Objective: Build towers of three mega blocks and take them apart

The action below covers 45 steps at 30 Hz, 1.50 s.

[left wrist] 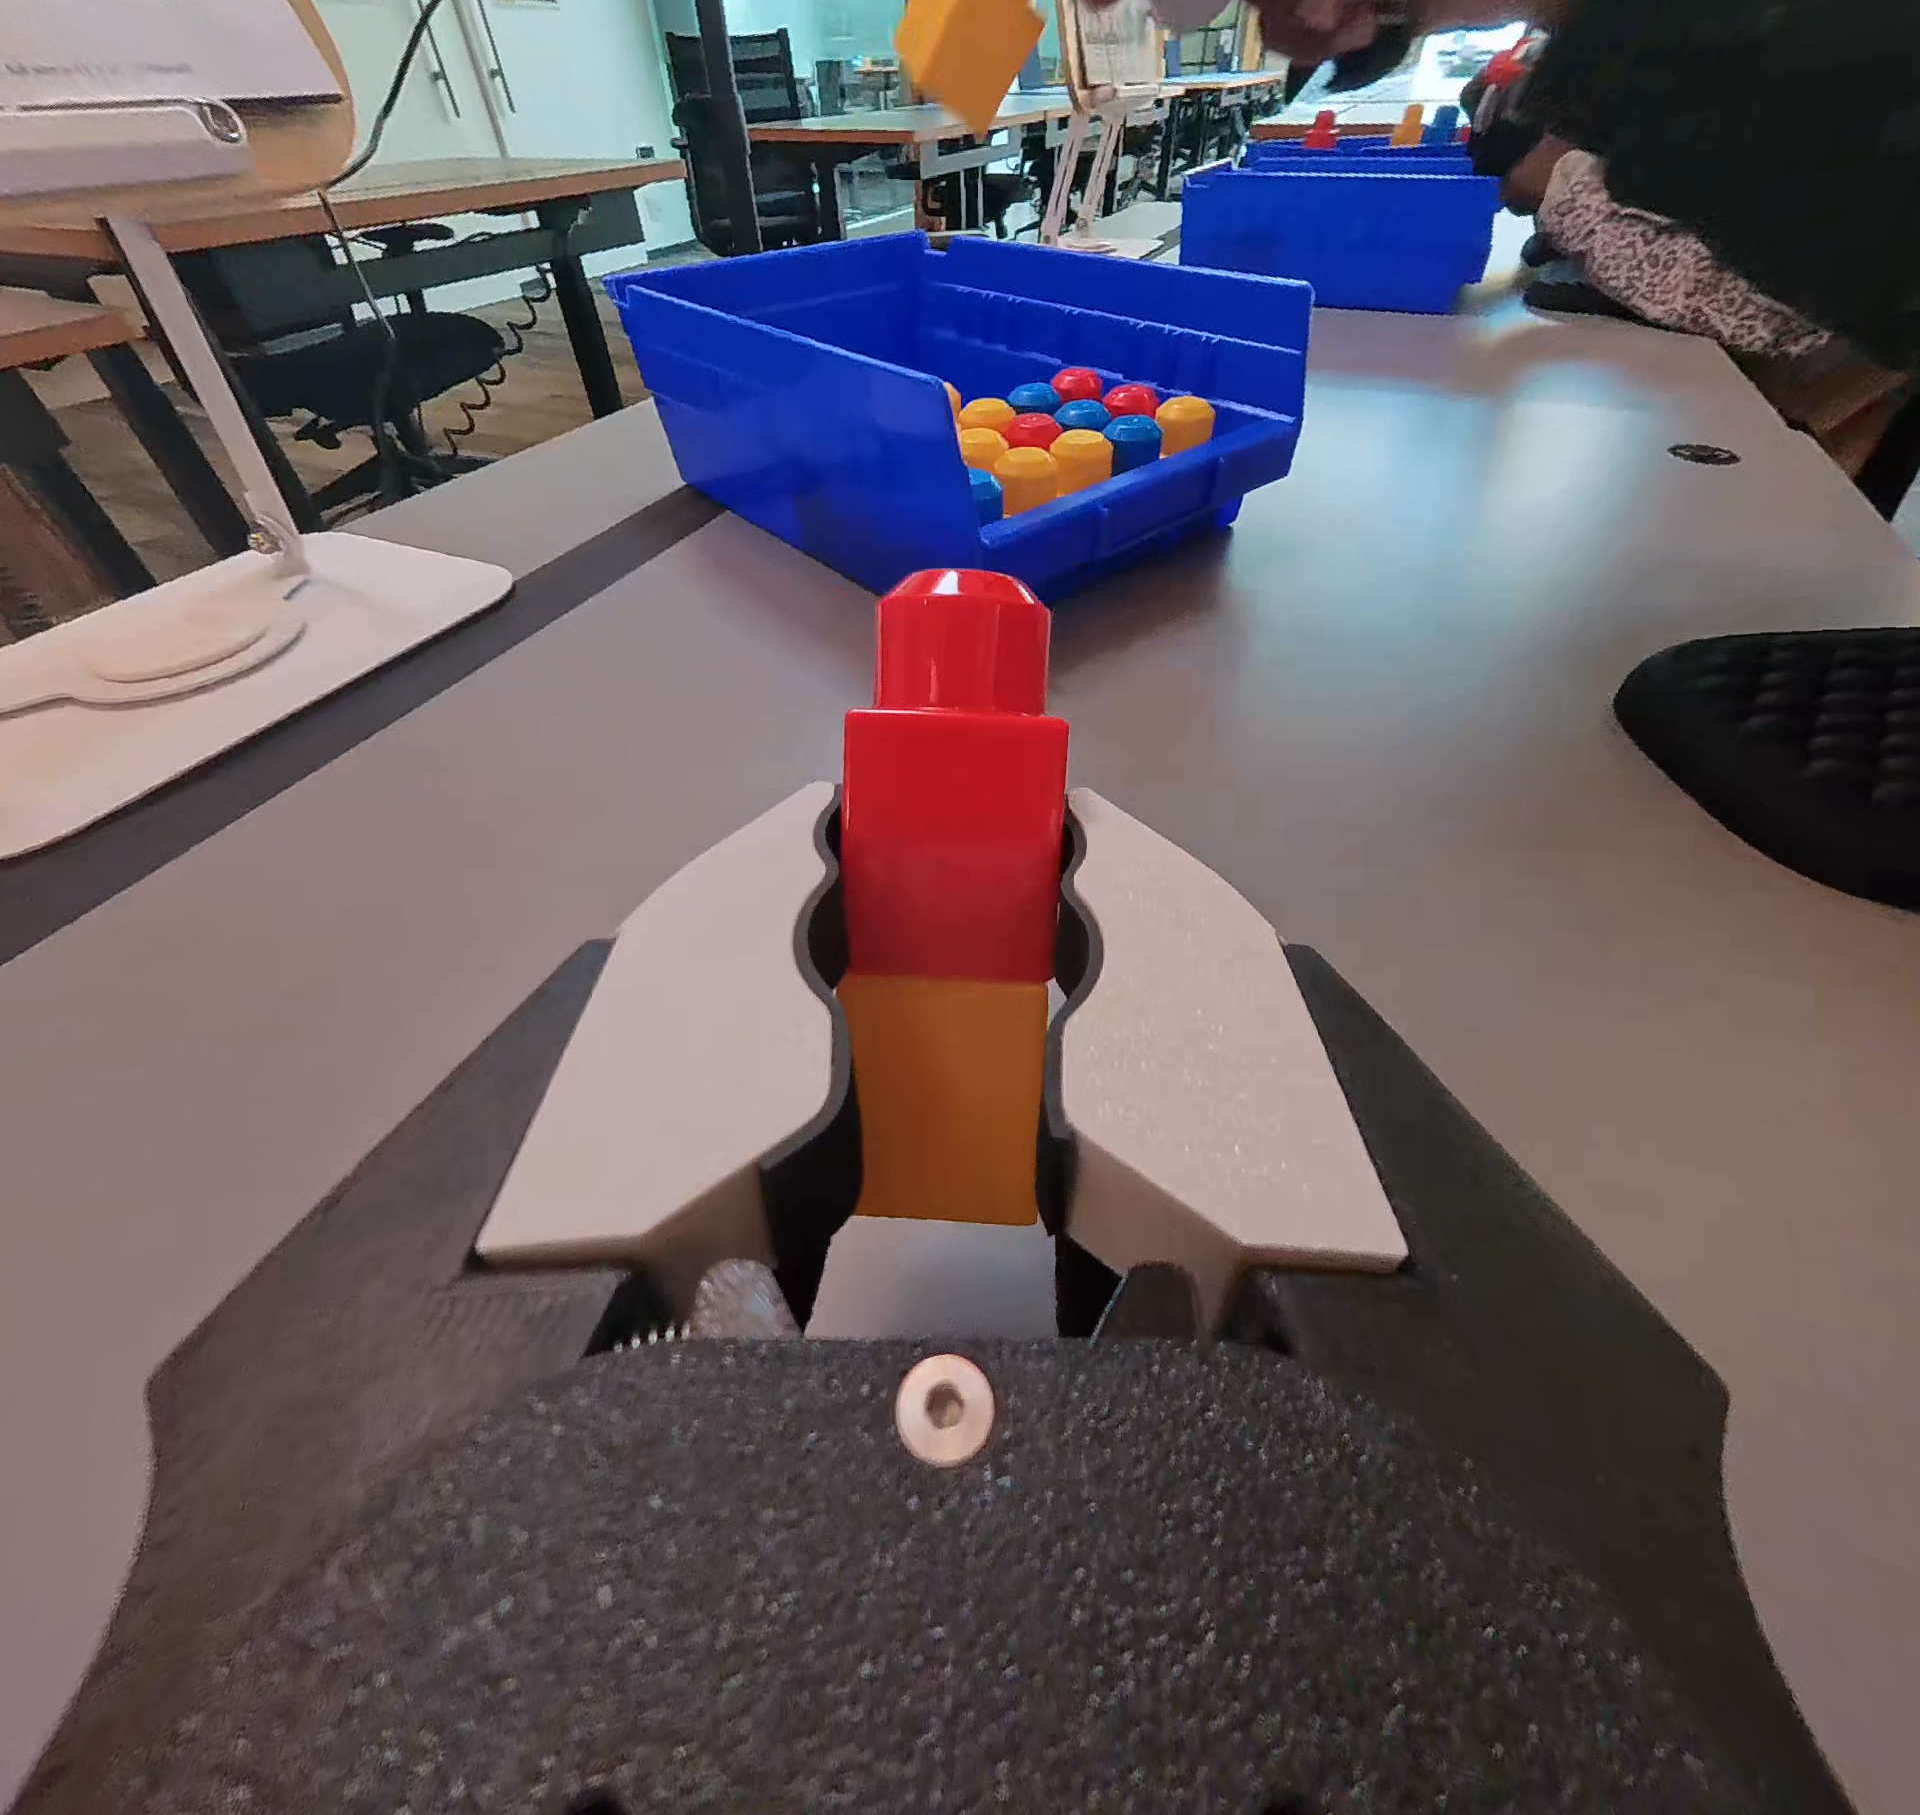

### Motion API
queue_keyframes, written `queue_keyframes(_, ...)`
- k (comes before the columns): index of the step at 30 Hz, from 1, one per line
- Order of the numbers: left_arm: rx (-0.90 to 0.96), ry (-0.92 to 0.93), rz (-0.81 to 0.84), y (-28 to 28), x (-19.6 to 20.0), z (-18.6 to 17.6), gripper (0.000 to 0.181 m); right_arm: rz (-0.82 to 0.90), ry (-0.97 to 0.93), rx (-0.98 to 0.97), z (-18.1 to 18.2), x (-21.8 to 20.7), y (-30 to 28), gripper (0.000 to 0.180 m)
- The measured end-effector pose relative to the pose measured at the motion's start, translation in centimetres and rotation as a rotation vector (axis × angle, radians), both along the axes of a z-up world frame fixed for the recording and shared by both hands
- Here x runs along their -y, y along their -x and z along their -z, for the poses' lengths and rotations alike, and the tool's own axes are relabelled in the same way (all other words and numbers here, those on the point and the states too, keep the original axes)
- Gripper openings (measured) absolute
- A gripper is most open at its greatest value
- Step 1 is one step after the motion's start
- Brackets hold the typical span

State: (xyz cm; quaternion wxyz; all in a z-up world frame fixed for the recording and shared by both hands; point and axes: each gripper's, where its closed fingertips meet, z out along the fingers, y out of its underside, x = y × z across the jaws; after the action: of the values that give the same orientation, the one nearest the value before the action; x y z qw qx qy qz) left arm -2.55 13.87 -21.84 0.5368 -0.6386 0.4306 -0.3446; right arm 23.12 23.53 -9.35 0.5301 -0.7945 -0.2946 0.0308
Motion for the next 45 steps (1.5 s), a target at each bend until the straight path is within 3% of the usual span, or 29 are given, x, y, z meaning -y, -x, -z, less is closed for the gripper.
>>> queue_keyframes(6,0.001,-0.037,-0.009,-0.1,0.2,-0.4,0.036,0.114,0.301,0.084,7.6,-5.2,-7.0,0.030)
queue_keyframes(11,-0.001,-0.026,0.004,0.0,0.3,-0.3,0.036,0.086,0.514,0.262,12.3,-5.5,-8.6,0.030)
queue_keyframes(14,0.004,-0.023,0.010,0.0,0.4,-0.4,0.036,0.040,0.576,0.365,13.9,-5.1,-8.1,0.030)
queue_keyframes(21,0.008,-0.023,0.016,0.0,0.5,-0.5,0.036,-0.048,0.685,0.350,16.1,-4.0,-7.0,0.030)
queue_keyframes(31,-0.001,-0.020,0.032,-0.4,0.9,-0.4,0.036,-0.068,0.664,0.351,15.5,-3.8,-6.9,0.039)
queue_keyframes(33,-0.002,-0.022,0.036,-0.5,1.0,-0.4,0.036,-0.055,0.562,0.311,13.3,-4.6,-6.4,0.039)
queue_keyframes(36,-0.003,-0.015,0.042,-0.6,1.0,-0.3,0.036,-0.109,0.302,0.096,6.5,-5.2,-1.7,0.041)
queue_keyframes(38,-0.002,-0.005,0.051,-0.7,1.2,-0.2,0.036,-0.234,0.179,-0.025,2.4,-3.2,3.3,0.043)
queue_keyframes(40,-0.006,-0.004,0.066,-0.9,1.5,-0.2,0.036,-0.408,0.141,-0.044,0.9,0.8,8.8,0.049)
queue_keyframes(45,-0.026,-0.032,0.162,-1.9,3.6,-0.5,0.036,-0.769,0.208,0.047,5.3,11.3,19.2,0.054)
